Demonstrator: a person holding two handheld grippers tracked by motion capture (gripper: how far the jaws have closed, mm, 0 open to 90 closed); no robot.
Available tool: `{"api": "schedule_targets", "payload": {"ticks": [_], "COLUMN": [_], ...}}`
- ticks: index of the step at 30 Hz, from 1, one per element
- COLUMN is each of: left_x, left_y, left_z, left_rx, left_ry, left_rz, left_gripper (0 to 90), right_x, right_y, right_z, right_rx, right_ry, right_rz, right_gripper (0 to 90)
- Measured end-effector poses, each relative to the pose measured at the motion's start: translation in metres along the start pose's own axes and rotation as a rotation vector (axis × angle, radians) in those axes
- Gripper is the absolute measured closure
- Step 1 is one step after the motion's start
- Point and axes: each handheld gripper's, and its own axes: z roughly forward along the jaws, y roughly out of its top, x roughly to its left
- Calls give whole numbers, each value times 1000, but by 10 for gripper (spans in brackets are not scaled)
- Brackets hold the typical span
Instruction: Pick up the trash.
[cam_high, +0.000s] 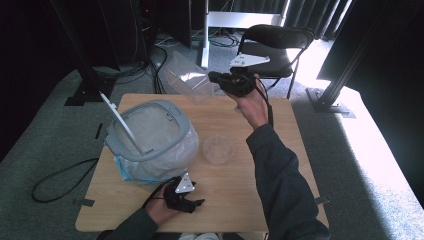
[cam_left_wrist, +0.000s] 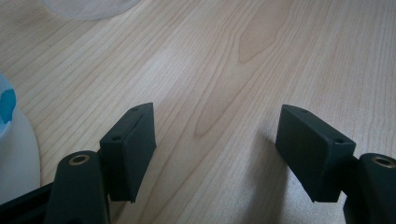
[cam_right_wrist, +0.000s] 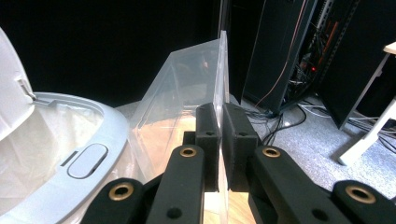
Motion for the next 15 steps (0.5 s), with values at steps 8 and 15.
{"api": "schedule_targets", "payload": {"ticks": [8,15], "left_x": [0,0], "left_y": [0,0], "left_z": [0,0], "left_rx": [-3,-1], "left_ry": [-1,-2], "left_rz": [-5,-5], "left_gripper": [289,289], "right_x": [6,10], "right_y": [4,6], "right_z": [-3,-4], "right_rx": [-17,-27], "right_ry": [16,30], "right_rz": [-7,-13], "right_gripper": [857,858]}}
